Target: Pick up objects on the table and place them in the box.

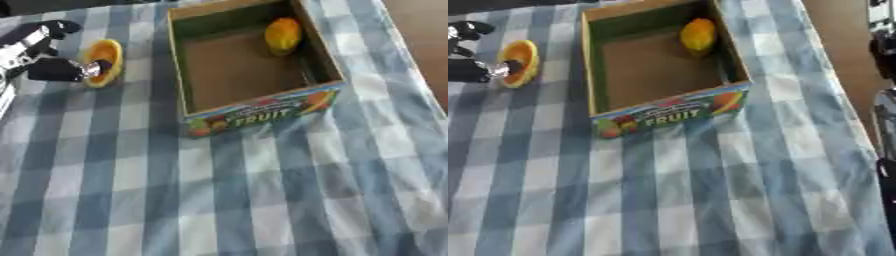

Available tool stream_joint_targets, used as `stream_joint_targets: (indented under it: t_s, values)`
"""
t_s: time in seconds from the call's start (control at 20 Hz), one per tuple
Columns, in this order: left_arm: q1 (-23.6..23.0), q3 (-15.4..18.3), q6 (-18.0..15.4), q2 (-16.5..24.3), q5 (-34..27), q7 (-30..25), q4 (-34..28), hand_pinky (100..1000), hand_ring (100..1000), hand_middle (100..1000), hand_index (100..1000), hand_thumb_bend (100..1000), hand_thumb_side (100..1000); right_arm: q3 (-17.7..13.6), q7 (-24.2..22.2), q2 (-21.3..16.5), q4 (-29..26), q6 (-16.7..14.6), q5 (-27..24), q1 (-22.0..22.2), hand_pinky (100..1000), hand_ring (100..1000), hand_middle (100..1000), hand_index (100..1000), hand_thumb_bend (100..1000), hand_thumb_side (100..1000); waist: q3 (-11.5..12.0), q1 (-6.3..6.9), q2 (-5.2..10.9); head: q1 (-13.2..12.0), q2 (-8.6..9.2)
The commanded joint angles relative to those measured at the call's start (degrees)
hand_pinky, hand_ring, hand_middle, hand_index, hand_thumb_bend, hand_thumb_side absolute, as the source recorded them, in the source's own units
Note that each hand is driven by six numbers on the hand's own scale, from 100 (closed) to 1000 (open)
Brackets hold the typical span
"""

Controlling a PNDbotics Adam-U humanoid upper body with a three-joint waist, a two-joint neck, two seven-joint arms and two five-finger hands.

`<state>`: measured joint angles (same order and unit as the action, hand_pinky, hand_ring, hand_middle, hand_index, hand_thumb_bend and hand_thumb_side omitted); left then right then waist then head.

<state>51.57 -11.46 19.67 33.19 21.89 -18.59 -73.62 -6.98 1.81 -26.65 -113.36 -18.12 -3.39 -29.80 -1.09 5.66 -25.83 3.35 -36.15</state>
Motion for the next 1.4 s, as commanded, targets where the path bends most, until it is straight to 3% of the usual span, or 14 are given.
stream_joint_targets:
  t_s: [0.05,0.35,0.4,0.75,0.8,1.1,1.4]
  values:
    - [1.68,0.16,-0.07,0.80,1.02,-0.52,0.26,888,997,928,934,491,327,-0.03,-0.32,-1.19,-1.23,-0.05,-0.27,-1.05,835,945,726,803,100,585,-0.26,-0.06,1.01,-0.87,0.93]
    - [2.35,0.22,0.60,0.04,3.69,-0.58,3.41,870,976,907,919,423,249,0.29,-0.84,-1.14,-1.23,-0.04,-0.58,-1.64,836,946,724,803,100,590,-1.21,0.27,0.44,-1.65,1.28]
    - [2.38,0.24,0.77,-0.03,4.02,-0.56,3.73,857,966,896,889,362,202,0.29,-0.86,-1.15,-1.23,0.00,-0.62,-1.63,836,947,724,803,100,594,-1.23,0.30,0.40,-1.74,1.20]
    - [2.60,-0.19,2.22,-0.28,4.37,-0.39,3.93,812,915,840,756,175,113,0.30,-0.88,-1.16,-1.23,0.23,-0.83,-1.59,836,947,723,804,100,595,-1.20,0.32,0.48,-2.00,0.94]
    - [2.57,-0.30,2.36,-0.25,4.56,-0.54,3.91,806,904,826,732,110,100,0.32,-0.89,-1.15,-1.23,0.24,-0.86,-1.61,836,947,723,804,100,594,-1.21,0.33,0.51,-2.03,0.94]
    - [2.45,-0.67,2.90,0.16,5.71,-0.28,2.37,795,891,810,700,100,147,0.35,-0.95,-1.25,-1.23,0.42,-0.97,-1.32,837,948,722,804,100,599,-0.87,0.42,0.98,-1.91,0.37]
    - [2.70,-1.97,4.02,1.45,10.94,1.01,-3.19,761,827,746,602,100,115,0.40,-1.07,-1.47,-1.23,0.77,-0.95,-0.64,838,948,723,805,100,598,0.01,0.51,1.98,-1.68,-0.44]
